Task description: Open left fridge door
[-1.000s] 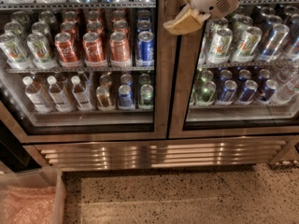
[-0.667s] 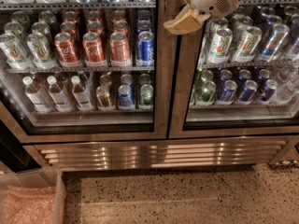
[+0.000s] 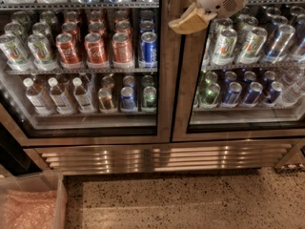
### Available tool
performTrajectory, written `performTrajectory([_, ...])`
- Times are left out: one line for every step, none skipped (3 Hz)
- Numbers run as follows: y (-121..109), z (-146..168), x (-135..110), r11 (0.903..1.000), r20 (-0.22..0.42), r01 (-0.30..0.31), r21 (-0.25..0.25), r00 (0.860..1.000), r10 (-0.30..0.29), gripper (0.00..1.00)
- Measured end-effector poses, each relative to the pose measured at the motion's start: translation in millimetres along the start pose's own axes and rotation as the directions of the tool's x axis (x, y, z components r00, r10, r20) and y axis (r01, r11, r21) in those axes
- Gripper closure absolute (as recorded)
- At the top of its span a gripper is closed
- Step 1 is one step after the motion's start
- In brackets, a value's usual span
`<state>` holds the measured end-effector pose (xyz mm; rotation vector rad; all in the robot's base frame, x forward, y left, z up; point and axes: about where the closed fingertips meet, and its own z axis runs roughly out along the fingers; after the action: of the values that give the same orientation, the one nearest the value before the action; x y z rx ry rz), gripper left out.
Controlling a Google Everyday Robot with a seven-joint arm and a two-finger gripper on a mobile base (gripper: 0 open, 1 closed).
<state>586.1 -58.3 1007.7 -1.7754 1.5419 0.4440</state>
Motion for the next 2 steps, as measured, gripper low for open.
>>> performTrajectory([-3.4, -14.7, -6.1, 1.0000, 0.000, 0.000, 0.000, 1.000, 0.000, 1.00])
performTrajectory([-3.7, -14.2, -6.5, 1.0000, 0.001, 0.001, 0.001, 1.000, -0.001, 1.00])
